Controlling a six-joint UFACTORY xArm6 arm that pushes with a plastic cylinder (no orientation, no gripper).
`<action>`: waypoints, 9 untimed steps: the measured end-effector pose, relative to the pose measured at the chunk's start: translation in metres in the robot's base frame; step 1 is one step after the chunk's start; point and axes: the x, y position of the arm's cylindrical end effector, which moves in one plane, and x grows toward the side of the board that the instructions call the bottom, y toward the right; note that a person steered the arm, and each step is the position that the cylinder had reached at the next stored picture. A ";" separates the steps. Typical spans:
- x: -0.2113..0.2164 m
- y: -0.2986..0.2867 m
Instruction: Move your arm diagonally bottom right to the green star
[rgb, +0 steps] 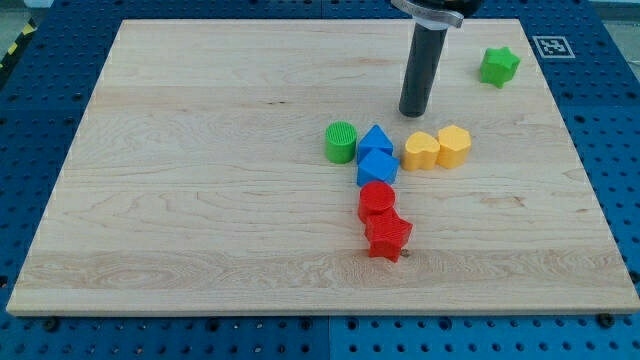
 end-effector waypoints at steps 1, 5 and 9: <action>0.000 0.000; 0.000 0.051; 0.000 0.119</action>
